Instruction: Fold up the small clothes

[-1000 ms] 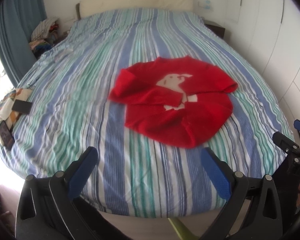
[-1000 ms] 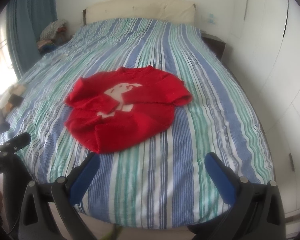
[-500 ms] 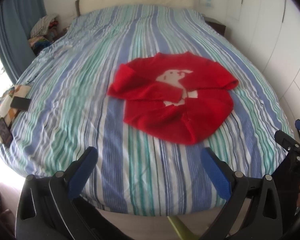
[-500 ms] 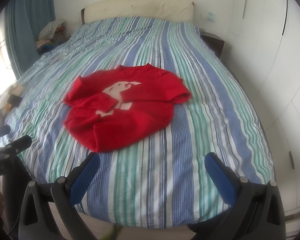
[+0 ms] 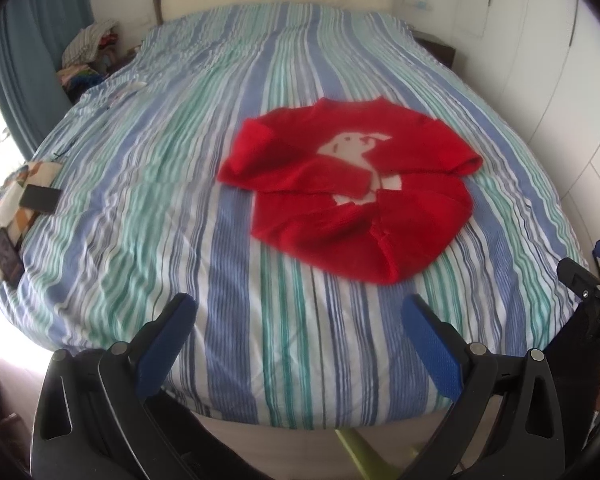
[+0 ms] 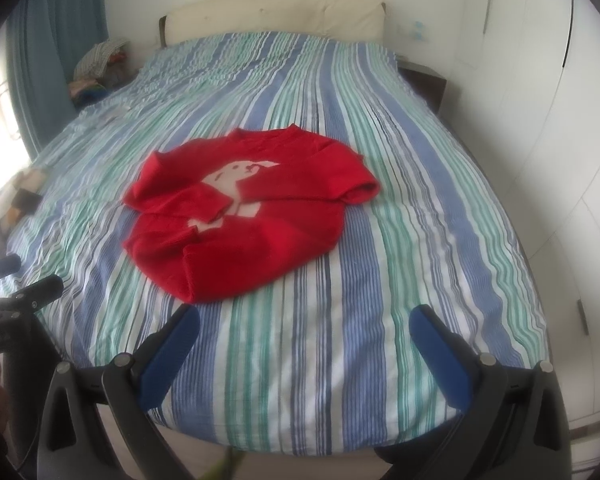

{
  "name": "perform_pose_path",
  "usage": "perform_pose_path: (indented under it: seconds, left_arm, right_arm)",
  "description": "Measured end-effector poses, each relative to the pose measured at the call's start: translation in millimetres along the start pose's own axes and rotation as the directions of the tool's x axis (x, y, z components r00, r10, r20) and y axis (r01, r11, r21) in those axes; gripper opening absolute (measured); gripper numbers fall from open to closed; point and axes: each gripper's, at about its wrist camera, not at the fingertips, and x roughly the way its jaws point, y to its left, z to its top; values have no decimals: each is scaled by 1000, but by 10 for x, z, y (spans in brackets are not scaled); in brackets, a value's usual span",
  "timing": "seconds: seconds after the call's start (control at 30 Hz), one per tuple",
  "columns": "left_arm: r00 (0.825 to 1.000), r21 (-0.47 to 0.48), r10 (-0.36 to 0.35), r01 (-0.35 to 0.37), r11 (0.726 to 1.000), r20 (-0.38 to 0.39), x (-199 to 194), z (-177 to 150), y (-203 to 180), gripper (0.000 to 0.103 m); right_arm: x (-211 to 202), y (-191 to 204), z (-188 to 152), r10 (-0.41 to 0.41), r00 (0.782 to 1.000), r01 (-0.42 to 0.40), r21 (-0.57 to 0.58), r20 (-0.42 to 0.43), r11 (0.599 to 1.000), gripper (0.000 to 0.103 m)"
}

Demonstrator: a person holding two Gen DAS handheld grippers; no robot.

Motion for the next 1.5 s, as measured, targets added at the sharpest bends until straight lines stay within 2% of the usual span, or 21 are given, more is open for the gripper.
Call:
perform_pose_path:
  seconds: [0.2, 0.53, 0.7, 0.93, 1.5]
  left_arm:
    - [999, -34, 19, -20, 999, -31, 74, -28, 183, 103]
    - [998, -34, -1, -1, 999, -68, 226, 57, 172, 103]
    - [998, -33, -4, 2, 999, -59, 206, 110, 164, 102]
    - [997, -25, -10, 8, 1000, -73, 202, 57, 60, 102]
    - [997, 18, 39, -38, 999, -65, 204, 23, -16, 103]
  right_arm:
    - [-63, -11, -10, -8, 1000, 8, 9, 17, 1000, 103]
    - [59, -98, -39, 6, 1000, -6, 35, -7, 999, 103]
    - [36, -137, -15, 0, 1000, 0, 45, 5, 999, 103]
    - [102, -95, -41, 17, 1000, -16, 42, -21, 999, 103]
    - [147, -62, -89, 20, 999, -19, 29, -40, 999, 103]
